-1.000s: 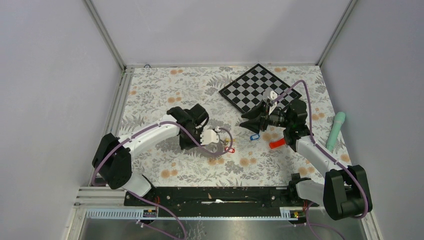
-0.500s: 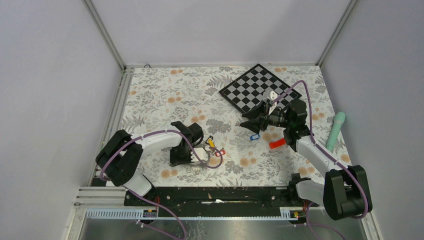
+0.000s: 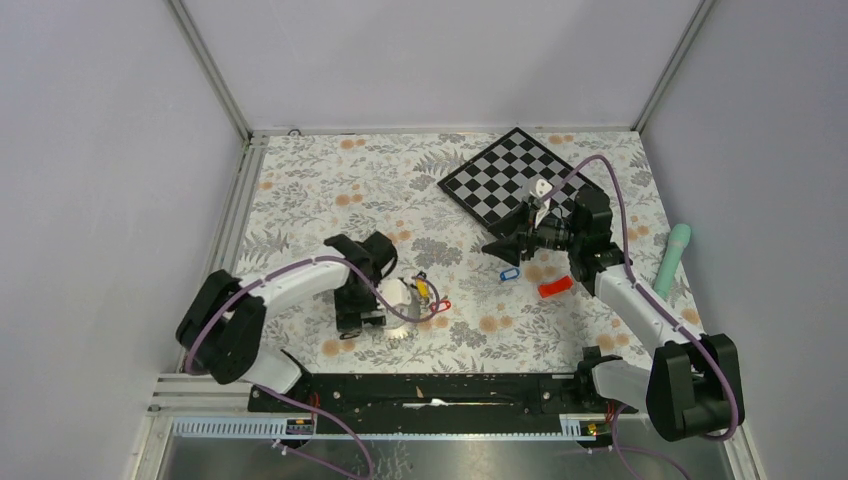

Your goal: Put the keys on the keyring

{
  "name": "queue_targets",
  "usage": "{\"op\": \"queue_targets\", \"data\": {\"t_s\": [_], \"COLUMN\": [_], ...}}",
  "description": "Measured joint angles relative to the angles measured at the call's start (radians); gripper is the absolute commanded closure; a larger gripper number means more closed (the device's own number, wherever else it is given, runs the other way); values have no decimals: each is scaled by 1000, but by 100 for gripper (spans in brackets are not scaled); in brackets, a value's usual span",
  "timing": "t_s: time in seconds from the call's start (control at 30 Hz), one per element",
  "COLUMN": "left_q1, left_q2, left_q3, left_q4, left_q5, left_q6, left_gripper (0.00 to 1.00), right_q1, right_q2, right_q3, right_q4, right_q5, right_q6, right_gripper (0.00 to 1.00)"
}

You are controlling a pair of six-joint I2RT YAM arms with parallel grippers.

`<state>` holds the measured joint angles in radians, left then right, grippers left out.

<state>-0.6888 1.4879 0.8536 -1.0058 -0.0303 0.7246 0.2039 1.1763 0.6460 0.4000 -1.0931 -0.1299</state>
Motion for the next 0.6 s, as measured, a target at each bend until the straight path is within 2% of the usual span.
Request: {"op": "queue_targets", "data": {"t_s": [0.13,0.33,0.47,0.6], "left_q1": [32,15,-64,-172], "left_q2": [-95,-195,-180,-157], "left_q3": [56,70,75,63], "left_q4": [18,35,40,58], "left_q5": [62,258,333,348], "left_q6": [45,215,311,385], "left_gripper": [22,31,35,36], "right_q1": [-2,-2,-3,-10], "right_q2": [-13,-37,-57,-82], "right_q3": [40,43,47,53], "right_q4": [-175,-382,-464,-518], "right_q5": [24,57,75,90], "right_q6": [-135,-290,-337,-364], "right_gripper": [38,37,37,37]}}
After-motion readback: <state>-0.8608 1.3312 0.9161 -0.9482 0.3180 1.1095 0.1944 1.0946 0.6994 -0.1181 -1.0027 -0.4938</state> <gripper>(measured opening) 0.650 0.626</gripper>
